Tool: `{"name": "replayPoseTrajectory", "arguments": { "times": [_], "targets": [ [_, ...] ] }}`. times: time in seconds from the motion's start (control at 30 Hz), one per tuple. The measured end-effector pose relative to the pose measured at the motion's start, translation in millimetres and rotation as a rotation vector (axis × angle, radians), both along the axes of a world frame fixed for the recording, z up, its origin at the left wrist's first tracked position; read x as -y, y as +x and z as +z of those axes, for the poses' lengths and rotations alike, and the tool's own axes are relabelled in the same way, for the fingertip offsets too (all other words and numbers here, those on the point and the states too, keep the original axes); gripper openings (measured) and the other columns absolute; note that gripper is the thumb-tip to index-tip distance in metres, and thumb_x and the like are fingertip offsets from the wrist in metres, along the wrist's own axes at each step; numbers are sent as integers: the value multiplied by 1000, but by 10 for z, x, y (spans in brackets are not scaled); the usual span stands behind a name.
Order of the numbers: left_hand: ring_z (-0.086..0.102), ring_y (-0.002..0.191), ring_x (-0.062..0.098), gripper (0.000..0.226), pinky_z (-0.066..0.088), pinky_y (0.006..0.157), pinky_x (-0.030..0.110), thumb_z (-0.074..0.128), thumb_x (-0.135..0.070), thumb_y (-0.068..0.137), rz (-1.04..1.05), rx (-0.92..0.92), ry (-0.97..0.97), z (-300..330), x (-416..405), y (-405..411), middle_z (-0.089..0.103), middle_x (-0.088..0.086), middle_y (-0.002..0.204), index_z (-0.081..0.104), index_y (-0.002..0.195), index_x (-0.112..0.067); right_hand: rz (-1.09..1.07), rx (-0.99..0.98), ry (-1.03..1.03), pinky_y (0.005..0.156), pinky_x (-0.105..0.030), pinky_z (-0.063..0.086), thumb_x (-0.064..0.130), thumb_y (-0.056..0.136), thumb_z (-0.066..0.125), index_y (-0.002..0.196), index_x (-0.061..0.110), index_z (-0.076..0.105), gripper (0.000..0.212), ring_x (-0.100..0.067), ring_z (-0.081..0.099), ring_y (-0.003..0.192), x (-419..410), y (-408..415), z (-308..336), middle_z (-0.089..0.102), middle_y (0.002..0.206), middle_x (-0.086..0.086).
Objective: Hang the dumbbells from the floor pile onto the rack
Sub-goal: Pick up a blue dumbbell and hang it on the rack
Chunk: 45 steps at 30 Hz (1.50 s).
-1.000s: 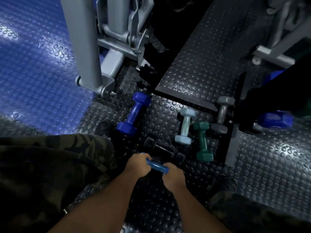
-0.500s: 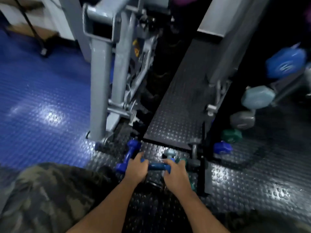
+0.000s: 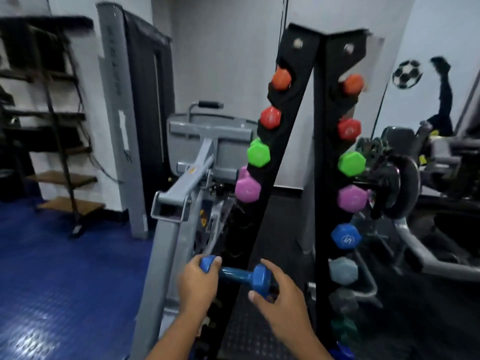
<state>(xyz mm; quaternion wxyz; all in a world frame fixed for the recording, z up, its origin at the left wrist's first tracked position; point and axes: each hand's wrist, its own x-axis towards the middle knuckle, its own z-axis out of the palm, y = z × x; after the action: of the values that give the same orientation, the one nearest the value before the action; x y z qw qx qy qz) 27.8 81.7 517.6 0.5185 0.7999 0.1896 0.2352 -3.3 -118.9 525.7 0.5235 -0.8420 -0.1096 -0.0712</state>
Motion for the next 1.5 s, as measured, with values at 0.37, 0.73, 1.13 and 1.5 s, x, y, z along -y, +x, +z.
{"name": "replayPoseTrajectory", "arguments": {
  "times": [0.37,0.73,1.13,1.5],
  "targets": [
    [69,80,10,22,56,73,33,79,-42,89,-60,191,54,616,-371,412,74,-11,84,77,105,-27,-13,149,159,79,-6,52,25,69,99,122,56,55,76,11,61,107,-364,212,292,58,122,25],
    [71,95,15,32,57,91,37,81,-43,86,-172,274,84,816,-575,1497,76,-8,100,73,111,-25,-154,295,207,78,-3,50,29,68,100,127,51,59,76,7,62,104,-745,979,232,52,113,22],
    [73,78,21,22,62,74,40,70,-39,77,-296,287,-313,653,-274,2611,78,0,82,81,89,-25,-275,355,364,73,-7,54,22,68,99,131,30,71,69,-2,64,94,-983,1618,-19,47,110,13],
    [54,58,9,28,41,55,20,61,0,92,-647,30,-272,745,-156,2805,66,-6,61,73,72,-16,-312,357,433,72,-7,52,28,80,91,135,35,66,61,-4,64,93,-989,1656,-96,46,115,13]
  ]
}}
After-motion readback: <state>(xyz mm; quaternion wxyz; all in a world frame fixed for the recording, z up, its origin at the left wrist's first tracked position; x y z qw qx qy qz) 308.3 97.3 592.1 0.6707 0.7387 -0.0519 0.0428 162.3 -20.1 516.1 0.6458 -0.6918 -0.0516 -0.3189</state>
